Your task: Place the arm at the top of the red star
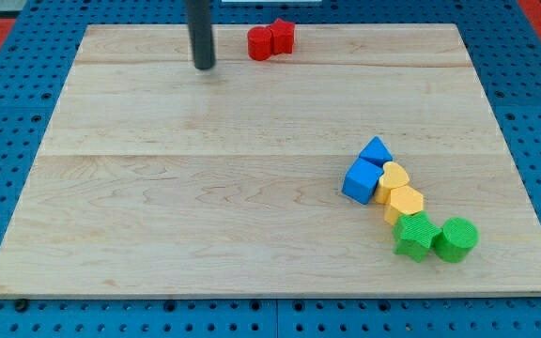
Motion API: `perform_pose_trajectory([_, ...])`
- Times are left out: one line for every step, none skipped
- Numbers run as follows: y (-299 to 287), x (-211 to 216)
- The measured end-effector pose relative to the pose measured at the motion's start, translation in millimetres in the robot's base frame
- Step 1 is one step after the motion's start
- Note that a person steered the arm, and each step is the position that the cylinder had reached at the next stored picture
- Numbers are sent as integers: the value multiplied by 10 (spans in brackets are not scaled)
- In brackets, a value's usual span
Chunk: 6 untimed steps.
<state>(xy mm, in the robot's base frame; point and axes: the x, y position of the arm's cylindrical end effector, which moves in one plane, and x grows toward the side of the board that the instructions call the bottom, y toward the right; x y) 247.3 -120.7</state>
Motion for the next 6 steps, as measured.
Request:
perform_pose_trajectory([158, -551])
perform_pose_trajectory([334, -558])
perform_pose_trajectory([359, -557])
perform_pose_trajectory([513, -552])
perform_pose_trajectory([706, -532])
perform_pose_trajectory([915, -541])
